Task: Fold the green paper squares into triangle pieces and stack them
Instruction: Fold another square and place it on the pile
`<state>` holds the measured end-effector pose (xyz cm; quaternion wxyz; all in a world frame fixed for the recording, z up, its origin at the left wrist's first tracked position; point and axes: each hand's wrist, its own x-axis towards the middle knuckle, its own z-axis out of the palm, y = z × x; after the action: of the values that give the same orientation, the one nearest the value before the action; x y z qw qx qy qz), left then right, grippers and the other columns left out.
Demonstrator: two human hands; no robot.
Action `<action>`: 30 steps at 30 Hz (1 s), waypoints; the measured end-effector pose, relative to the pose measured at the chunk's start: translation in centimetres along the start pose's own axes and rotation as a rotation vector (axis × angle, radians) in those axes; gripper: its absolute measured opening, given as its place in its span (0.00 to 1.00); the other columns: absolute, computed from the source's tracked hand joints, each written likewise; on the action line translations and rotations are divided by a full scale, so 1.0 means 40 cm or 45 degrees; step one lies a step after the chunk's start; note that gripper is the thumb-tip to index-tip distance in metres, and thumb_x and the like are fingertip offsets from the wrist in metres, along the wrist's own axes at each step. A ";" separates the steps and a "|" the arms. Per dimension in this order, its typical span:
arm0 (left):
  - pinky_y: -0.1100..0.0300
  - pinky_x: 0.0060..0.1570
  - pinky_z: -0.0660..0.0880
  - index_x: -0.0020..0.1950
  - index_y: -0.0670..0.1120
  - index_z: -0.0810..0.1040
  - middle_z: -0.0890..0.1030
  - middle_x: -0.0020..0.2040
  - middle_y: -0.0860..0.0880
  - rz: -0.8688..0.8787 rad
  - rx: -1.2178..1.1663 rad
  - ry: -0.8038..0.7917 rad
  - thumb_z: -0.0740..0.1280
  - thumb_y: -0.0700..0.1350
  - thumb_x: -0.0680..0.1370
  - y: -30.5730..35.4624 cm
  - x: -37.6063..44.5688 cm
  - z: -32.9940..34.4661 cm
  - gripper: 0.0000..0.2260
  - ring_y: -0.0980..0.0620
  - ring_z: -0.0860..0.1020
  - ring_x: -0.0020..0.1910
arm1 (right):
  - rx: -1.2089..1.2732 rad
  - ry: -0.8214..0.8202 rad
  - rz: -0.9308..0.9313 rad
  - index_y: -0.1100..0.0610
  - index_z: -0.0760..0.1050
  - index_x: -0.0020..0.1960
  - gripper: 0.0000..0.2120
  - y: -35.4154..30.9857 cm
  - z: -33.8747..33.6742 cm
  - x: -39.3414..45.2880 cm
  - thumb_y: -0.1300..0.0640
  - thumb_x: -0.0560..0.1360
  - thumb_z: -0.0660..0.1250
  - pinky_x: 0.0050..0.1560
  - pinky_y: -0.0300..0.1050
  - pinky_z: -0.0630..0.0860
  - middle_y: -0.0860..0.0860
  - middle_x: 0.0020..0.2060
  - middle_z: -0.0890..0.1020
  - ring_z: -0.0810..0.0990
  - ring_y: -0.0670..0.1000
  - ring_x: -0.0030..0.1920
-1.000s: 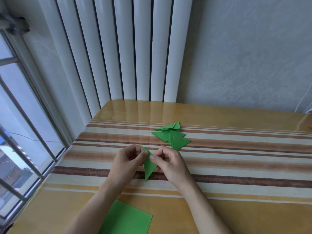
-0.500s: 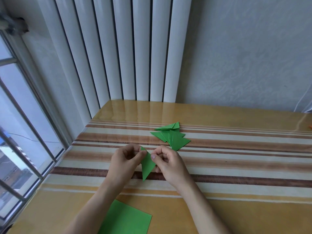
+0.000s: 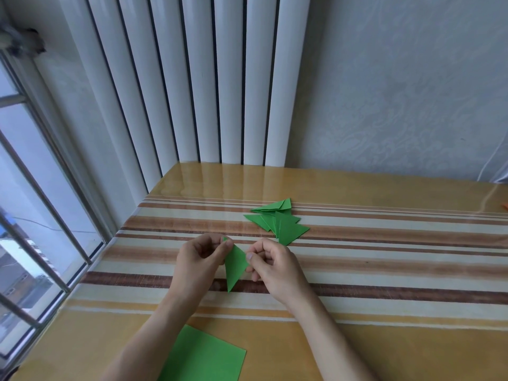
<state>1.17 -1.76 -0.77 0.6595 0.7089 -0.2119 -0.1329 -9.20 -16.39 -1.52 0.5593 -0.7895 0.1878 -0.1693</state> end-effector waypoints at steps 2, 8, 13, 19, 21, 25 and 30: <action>0.58 0.34 0.82 0.46 0.45 0.86 0.86 0.41 0.43 -0.050 -0.008 -0.045 0.73 0.45 0.80 0.002 -0.004 0.002 0.05 0.49 0.84 0.41 | 0.009 0.018 0.004 0.54 0.80 0.47 0.06 0.001 0.000 0.000 0.60 0.82 0.67 0.40 0.44 0.81 0.49 0.34 0.83 0.81 0.45 0.32; 0.56 0.30 0.74 0.42 0.46 0.87 0.79 0.31 0.46 -0.113 0.059 -0.129 0.73 0.48 0.80 0.003 -0.014 0.012 0.10 0.50 0.73 0.30 | 0.099 0.018 0.063 0.56 0.80 0.45 0.06 -0.010 -0.003 -0.002 0.60 0.81 0.67 0.38 0.41 0.78 0.51 0.34 0.84 0.82 0.48 0.33; 0.63 0.27 0.66 0.36 0.45 0.84 0.73 0.28 0.48 -0.096 0.053 -0.082 0.72 0.49 0.81 0.006 -0.008 0.006 0.15 0.54 0.68 0.28 | -0.080 -0.124 0.001 0.56 0.77 0.42 0.05 -0.018 -0.001 -0.010 0.60 0.76 0.66 0.38 0.48 0.78 0.48 0.32 0.81 0.79 0.47 0.33; 0.60 0.41 0.77 0.42 0.53 0.86 0.86 0.38 0.55 0.147 0.443 -0.152 0.72 0.46 0.80 0.000 -0.008 0.001 0.08 0.57 0.82 0.39 | -0.009 -0.033 -0.054 0.44 0.77 0.48 0.05 -0.011 0.007 -0.007 0.45 0.75 0.70 0.46 0.61 0.83 0.54 0.39 0.82 0.83 0.60 0.44; 0.64 0.40 0.76 0.42 0.54 0.85 0.85 0.38 0.59 0.213 0.549 -0.179 0.72 0.46 0.80 0.007 -0.012 0.006 0.08 0.58 0.83 0.40 | -0.015 -0.009 -0.112 0.45 0.78 0.48 0.03 -0.008 0.006 -0.006 0.48 0.77 0.71 0.45 0.60 0.85 0.56 0.39 0.82 0.84 0.58 0.42; 0.61 0.42 0.79 0.42 0.53 0.86 0.86 0.39 0.58 0.178 0.510 -0.176 0.72 0.45 0.80 0.005 -0.010 0.006 0.07 0.59 0.83 0.41 | -0.053 0.048 -0.156 0.51 0.77 0.46 0.07 -0.006 -0.002 -0.005 0.61 0.81 0.70 0.41 0.54 0.85 0.51 0.34 0.83 0.85 0.49 0.35; 0.66 0.37 0.76 0.40 0.50 0.85 0.86 0.37 0.55 0.112 0.394 -0.054 0.75 0.43 0.78 0.003 -0.008 0.004 0.07 0.59 0.81 0.35 | -0.003 0.131 -0.082 0.49 0.77 0.45 0.09 -0.001 -0.002 -0.002 0.60 0.81 0.69 0.41 0.55 0.85 0.53 0.35 0.84 0.86 0.51 0.36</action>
<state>0.82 -1.75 -0.70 0.5430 0.7890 -0.2746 -0.0846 -9.29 -16.41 -1.44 0.5424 -0.7859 0.1909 -0.2274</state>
